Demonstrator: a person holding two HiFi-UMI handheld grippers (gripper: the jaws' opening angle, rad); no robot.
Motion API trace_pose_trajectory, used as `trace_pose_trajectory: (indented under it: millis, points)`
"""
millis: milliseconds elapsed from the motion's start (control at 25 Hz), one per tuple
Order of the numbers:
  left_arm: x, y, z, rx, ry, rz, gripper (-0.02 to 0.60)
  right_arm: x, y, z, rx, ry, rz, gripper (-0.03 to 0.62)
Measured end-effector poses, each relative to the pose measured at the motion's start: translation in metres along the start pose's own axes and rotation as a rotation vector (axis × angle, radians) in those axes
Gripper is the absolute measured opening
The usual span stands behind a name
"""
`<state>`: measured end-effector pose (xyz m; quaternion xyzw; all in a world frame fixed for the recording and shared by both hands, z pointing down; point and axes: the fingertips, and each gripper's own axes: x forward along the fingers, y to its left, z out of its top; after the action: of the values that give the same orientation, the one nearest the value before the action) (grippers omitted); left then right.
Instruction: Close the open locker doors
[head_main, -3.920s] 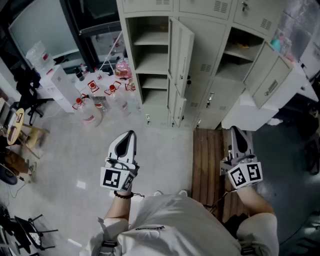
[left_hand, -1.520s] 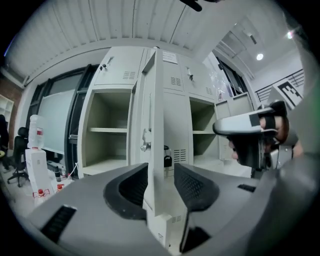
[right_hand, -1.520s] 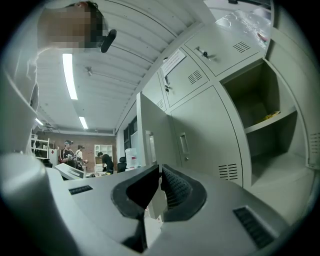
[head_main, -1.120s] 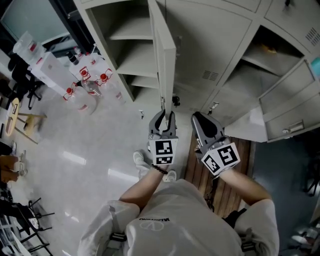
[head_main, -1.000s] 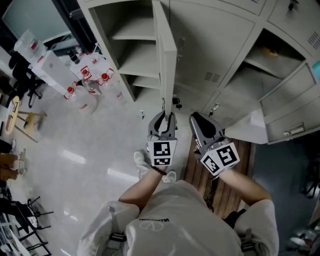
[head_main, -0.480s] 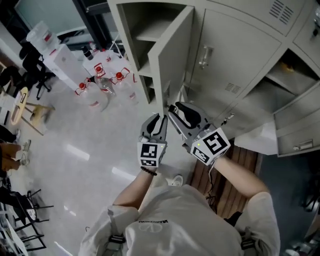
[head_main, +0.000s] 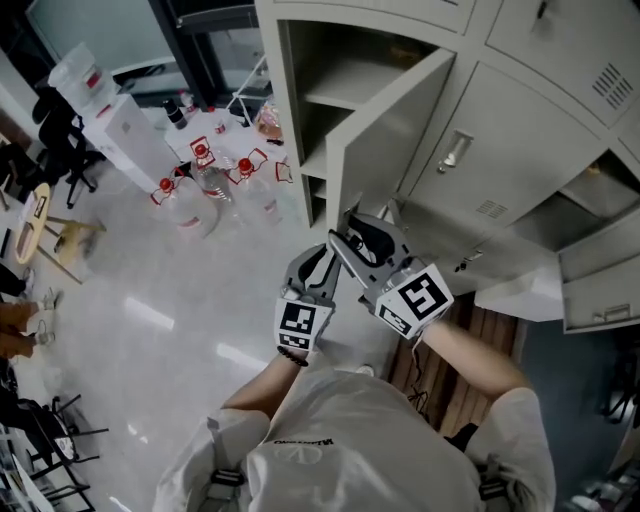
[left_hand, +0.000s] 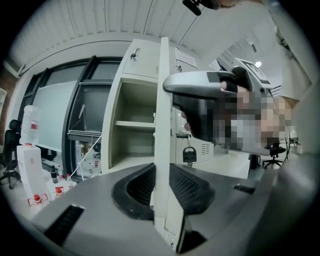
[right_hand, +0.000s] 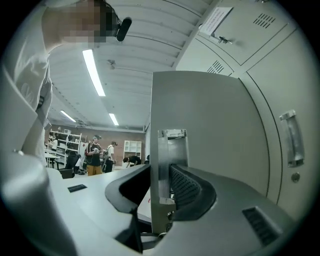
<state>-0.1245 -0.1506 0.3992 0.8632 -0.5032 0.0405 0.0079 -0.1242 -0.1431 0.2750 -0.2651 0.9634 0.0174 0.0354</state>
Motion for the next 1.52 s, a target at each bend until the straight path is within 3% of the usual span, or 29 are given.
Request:
trace_pose_trajectory:
  millis: [560,840,1240,1360,1520]
  points:
    - [0.047,0.108,-0.001,0.009,-0.032,-0.118,0.103,0.106,-0.038,-0.009,-0.041,-0.001,-0.105,0.098]
    - [0.063,0.163,-0.001,-0.005,-0.043,-0.087,0.081,0.145,-0.077,-0.009,-0.020,-0.003,-0.205,0.048]
    - [0.104,0.177,0.017,0.015,-0.105,-0.163,0.044,0.175,-0.123,-0.013,-0.010,-0.010,-0.332,0.038]
    - [0.121,0.178,0.017,0.023,-0.101,-0.183,0.005,0.180,-0.132,-0.013,-0.014,-0.013,-0.366,0.037]
    - [0.140,0.180,0.016,0.036,-0.096,-0.182,0.005,0.184,-0.142,-0.014,-0.017,-0.017,-0.401,0.037]
